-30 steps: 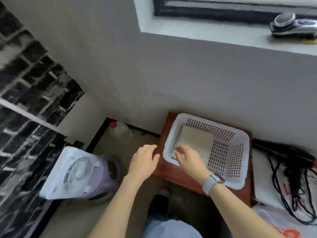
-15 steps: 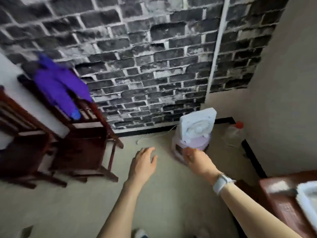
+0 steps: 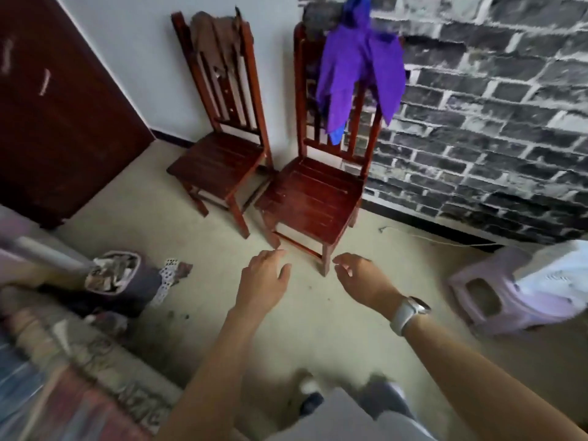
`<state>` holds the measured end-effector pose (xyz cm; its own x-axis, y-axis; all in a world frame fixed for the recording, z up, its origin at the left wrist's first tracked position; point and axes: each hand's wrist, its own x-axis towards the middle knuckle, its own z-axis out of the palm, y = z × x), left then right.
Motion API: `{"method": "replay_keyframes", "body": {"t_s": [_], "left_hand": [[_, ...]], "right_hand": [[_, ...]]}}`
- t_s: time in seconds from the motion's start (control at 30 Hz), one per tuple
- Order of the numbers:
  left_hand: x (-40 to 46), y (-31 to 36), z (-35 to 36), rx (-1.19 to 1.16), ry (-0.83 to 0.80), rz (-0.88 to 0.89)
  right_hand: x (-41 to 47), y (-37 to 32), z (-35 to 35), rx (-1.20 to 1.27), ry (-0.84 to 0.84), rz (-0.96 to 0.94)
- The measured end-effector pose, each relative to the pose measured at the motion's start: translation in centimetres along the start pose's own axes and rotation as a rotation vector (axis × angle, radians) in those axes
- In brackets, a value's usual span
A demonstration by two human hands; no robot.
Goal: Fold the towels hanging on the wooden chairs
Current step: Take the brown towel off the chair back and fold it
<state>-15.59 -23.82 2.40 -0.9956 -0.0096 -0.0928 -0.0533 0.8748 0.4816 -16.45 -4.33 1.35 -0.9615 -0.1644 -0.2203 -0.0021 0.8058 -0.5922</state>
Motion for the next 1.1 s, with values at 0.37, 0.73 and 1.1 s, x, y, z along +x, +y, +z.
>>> {"method": "replay_keyframes", "body": {"t_s": [0.37,0.73,1.1], "left_hand": [[10.5,-14.6,-4.8,-0.100,0.003,-0.210],[37.8,-23.0,-18.6,-0.077,0.104,-0.172],[61.7,-28.4,-26.3,-0.042,0.014,0.067]], "right_hand": [[17.8,-11.6,7.0,-0.064,-0.229,-0.102],[45.7,-25.2,5.8,-0.024,-0.174,-0.198],[65.5,-32.7,2.7,-0.089,0.054,-0.122]]}}
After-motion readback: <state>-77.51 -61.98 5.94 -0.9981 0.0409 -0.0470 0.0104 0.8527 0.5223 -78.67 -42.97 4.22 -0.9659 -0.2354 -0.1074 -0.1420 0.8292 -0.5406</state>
